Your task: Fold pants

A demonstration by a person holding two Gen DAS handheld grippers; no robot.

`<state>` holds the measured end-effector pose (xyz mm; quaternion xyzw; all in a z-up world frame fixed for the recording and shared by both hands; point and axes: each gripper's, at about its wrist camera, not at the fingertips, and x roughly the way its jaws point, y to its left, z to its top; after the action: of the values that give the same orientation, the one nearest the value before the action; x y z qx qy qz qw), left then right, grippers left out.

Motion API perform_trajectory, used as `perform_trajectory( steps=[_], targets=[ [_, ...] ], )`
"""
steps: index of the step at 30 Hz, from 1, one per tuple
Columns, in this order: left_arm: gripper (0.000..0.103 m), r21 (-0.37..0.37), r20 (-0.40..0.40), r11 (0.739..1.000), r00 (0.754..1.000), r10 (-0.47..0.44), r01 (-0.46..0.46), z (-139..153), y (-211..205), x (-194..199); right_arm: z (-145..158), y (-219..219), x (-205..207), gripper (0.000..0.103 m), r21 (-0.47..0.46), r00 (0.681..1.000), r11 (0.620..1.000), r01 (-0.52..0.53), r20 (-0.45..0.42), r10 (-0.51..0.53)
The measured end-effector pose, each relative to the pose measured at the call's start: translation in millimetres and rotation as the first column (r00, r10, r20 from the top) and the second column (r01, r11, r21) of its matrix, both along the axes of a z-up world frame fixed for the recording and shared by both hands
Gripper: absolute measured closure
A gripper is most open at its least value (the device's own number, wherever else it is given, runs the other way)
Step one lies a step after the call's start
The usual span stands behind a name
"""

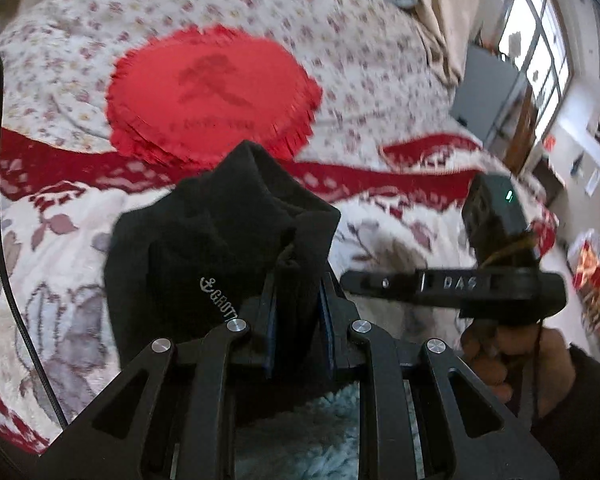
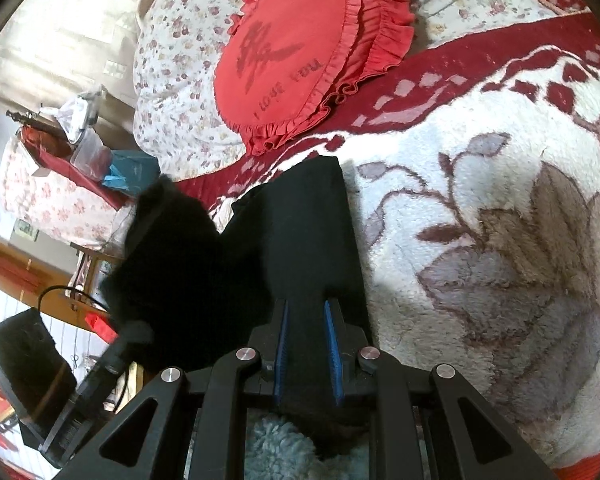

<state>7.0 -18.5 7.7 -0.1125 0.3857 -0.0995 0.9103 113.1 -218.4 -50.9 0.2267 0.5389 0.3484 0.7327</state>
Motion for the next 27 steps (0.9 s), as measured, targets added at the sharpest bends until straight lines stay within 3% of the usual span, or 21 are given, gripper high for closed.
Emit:
perform_trajectory(
  steps=[8,11,13,14,16,18,21,22,24,27],
  targets=[
    [0.086,0.037,-0.05,0.997,0.996,-0.067,0.069,-12,-27,13,0,-14,1,0.087,0.007,0.997,0.997,0.073,-0.007,-0.073],
    [0.083,0.035,-0.115,0.992,0.987,-0.116,0.121,-22,-35,17,-1,-18,2,0.087,0.012,0.996,0.996,0.092,-0.016,-0.092],
    [0.078,-0.022,-0.174,0.984,0.969,-0.176,0.175,-30,-37,18,-1,-19,3,0.087,0.013,0.995,0.995,0.098,-0.018,-0.097],
    [0.078,-0.091,-0.201,0.974,0.954,-0.224,0.209,-33,-36,17,-1,-20,3,0.087,0.012,0.995,0.995,0.098,-0.019,-0.097],
    [0.078,-0.182,-0.19,0.949,0.938,-0.29,0.256,-30,-35,7,-1,-20,3,0.087,0.009,0.995,0.995,0.101,-0.015,-0.101],
    [0.078,-0.229,-0.127,0.939,0.949,-0.288,0.255,-18,-25,-11,1,-21,3,0.087,0.007,0.994,0.994,0.109,-0.012,-0.109],
    [0.075,-0.276,-0.061,0.953,0.987,-0.149,0.127,-5,16,-44,11,-26,-2,0.087,-0.008,0.988,0.989,0.149,0.051,-0.149],
    [0.075,-0.283,-0.062,0.957,0.995,-0.078,0.057,-5,33,-53,17,-24,-2,0.086,-0.011,0.988,0.991,0.135,0.078,-0.134],
    [0.075,-0.285,-0.102,0.956,0.994,0.037,-0.065,-13,58,-63,38,0,-5,0.086,-0.015,0.981,0.999,-0.03,0.192,0.032],
    [0.075,-0.303,-0.193,0.943,0.978,0.082,-0.138,-26,71,-54,65,50,-20,0.087,-0.163,0.883,0.943,-0.289,0.334,0.328]
  ],
)
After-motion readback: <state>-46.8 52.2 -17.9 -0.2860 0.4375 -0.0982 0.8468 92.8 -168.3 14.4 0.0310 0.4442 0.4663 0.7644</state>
